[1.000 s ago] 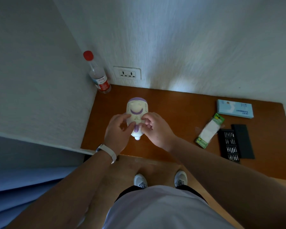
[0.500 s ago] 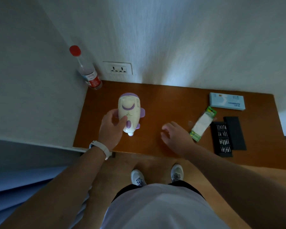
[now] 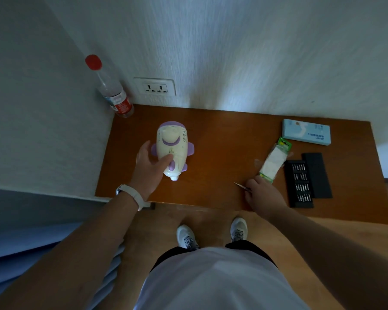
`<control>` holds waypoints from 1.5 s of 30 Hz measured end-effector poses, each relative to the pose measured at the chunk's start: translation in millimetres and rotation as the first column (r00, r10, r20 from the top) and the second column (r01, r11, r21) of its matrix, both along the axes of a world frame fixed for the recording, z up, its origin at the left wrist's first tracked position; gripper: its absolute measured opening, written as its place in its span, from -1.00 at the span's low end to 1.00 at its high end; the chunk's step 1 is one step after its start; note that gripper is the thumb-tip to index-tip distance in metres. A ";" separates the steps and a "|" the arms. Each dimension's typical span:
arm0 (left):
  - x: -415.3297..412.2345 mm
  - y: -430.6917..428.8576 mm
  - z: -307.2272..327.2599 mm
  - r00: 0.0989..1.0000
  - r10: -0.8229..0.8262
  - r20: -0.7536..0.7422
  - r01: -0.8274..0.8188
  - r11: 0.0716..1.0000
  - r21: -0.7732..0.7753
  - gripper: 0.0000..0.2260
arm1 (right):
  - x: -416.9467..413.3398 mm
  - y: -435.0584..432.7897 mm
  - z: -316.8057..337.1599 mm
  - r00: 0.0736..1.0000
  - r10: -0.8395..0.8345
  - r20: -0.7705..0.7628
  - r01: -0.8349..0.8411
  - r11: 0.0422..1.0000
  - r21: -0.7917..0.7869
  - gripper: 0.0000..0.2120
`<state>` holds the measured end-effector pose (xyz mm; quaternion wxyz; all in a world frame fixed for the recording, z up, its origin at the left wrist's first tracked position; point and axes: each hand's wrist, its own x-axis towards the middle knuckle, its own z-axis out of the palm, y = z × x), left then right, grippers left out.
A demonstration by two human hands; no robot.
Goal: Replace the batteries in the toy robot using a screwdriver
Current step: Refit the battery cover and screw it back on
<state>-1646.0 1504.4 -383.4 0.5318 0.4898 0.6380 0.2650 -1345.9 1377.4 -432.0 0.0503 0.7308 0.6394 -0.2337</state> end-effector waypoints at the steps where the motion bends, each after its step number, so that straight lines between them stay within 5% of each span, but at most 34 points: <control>1: -0.4 1.2 -0.1 0.999 0.004 0.051 -0.001 0.998 -0.063 -0.28 | -0.4 0.4 0.4 1.000 -0.001 0.002 0.001 1.000 -0.004 -0.84; 6: 1.1 7.5 2.0 0.986 -0.005 0.167 0.046 0.969 -0.243 -0.22 | -5.2 3.4 4.4 1.000 -0.008 0.015 0.008 1.000 -0.017 -0.83; 17: 6.8 9.6 -4.8 0.976 -0.039 0.215 0.071 0.987 -0.145 -0.26 | -72.4 45.9 60.3 0.946 -0.032 -0.324 0.112 0.966 0.232 -0.88; 22: 4.4 9.0 -6.9 0.971 -0.019 0.237 0.047 0.993 -0.113 -0.27 | -93.4 64.3 81.7 0.897 -0.063 -0.438 0.170 0.963 0.209 -0.89; 30: 9.4 4.4 -6.4 0.967 0.040 0.251 -0.025 0.998 -0.065 -0.39 | -105.9 68.9 97.6 0.899 -0.059 -0.435 0.157 0.968 0.193 -0.90; 45: 26.9 -9.4 56.1 0.916 0.058 0.398 -0.115 0.986 0.121 -0.34 | -104.8 62.8 155.9 0.909 0.036 -0.416 0.120 0.932 0.342 -0.88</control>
